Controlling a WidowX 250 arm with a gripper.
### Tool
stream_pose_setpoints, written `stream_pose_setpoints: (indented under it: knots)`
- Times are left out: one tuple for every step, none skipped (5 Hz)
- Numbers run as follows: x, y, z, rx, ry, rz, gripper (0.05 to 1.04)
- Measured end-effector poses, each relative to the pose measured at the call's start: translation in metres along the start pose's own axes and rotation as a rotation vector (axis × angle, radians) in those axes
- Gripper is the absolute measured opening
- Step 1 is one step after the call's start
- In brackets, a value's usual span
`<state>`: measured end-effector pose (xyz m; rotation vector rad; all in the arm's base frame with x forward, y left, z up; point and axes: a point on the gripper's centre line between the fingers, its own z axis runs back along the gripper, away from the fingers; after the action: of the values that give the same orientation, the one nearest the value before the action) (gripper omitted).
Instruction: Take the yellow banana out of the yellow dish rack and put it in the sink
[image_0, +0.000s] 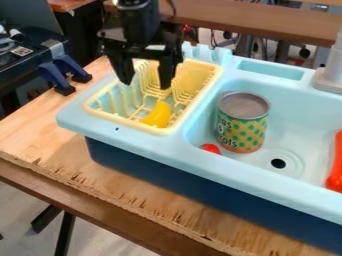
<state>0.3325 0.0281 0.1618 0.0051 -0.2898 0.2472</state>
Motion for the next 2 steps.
stream_pose_setpoints:
  knots:
    - [-0.0054,-0.0026,-0.0223,0.013,0.079,0.022,1.0]
    - [-0.004,-0.0068,-0.0297,0.017,0.098,0.033,1.0]
